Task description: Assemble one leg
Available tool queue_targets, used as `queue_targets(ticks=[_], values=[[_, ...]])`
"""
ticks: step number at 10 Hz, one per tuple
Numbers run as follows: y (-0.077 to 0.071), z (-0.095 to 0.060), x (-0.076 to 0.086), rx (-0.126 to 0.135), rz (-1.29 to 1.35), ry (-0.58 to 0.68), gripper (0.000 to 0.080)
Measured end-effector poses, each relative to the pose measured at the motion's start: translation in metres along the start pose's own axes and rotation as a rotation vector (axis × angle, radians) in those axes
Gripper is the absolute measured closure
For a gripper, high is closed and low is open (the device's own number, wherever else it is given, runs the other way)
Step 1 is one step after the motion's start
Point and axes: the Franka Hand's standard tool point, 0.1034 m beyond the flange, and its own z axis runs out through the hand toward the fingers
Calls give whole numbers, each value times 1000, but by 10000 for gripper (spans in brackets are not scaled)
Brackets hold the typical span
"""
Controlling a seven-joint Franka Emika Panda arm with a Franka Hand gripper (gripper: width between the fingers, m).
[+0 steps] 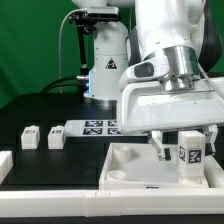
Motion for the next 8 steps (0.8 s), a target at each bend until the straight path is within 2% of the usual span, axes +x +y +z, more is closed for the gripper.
queue_targets(ticks=[1, 2, 6, 8], values=[[0, 0, 0, 0, 0, 0, 161], [0, 0, 0, 0, 0, 0, 153], [0, 0, 0, 0, 0, 0, 151], [-1, 0, -2, 8, 8, -46, 151]])
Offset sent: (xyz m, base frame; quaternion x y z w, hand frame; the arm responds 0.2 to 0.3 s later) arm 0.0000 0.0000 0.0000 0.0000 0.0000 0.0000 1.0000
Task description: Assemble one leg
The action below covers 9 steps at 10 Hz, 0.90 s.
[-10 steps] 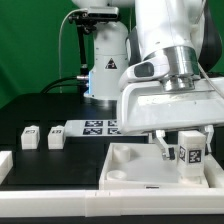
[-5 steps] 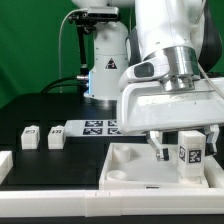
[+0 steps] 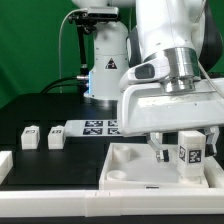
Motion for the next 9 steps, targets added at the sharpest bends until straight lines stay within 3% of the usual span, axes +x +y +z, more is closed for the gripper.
queue_targets(ticks=[1, 3, 9], values=[[5, -8, 9, -9, 29, 10, 151], [-2, -12, 5, 21, 56, -130, 151], [-2, -12, 5, 21, 56, -130, 151]])
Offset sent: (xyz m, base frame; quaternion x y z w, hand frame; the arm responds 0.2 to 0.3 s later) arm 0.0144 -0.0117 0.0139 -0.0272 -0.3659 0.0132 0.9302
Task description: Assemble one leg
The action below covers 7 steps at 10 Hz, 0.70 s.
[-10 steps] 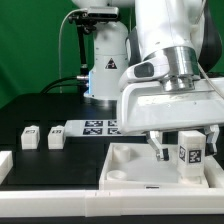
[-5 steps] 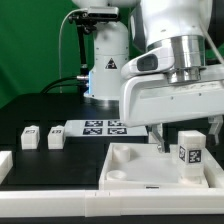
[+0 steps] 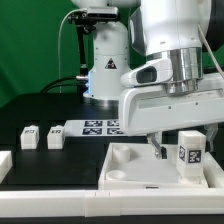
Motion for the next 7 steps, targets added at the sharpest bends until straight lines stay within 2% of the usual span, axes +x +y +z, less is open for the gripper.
queue_targets(ticks=[4, 5, 6, 7], values=[[0, 0, 0, 0, 0, 0, 151], [-5, 10, -30, 27, 4, -167, 151], [-5, 4, -13, 33, 6, -177, 151], [-5, 2, -8, 33, 5, -168, 151]])
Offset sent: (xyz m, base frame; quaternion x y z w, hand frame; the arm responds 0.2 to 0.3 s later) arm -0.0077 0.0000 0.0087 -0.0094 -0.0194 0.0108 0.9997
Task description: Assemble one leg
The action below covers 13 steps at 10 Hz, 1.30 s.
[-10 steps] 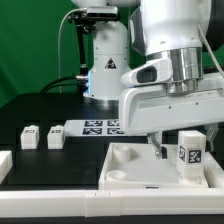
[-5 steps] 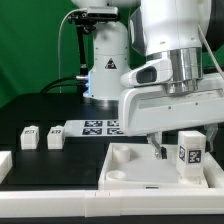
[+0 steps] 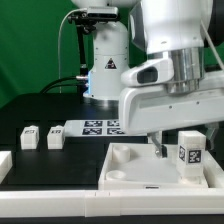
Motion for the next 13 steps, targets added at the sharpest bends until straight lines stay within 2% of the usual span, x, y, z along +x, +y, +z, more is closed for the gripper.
queue_targets(ticks=[3, 7, 8, 9, 13], values=[[-1, -6, 4, 1, -2, 0, 151], [-1, -3, 1, 4, -1, -18, 151], [-1, -6, 1, 9, 11, -76, 151], [5, -12, 16, 4, 21, -52, 151], [4, -15, 24, 2, 67, -39, 151]])
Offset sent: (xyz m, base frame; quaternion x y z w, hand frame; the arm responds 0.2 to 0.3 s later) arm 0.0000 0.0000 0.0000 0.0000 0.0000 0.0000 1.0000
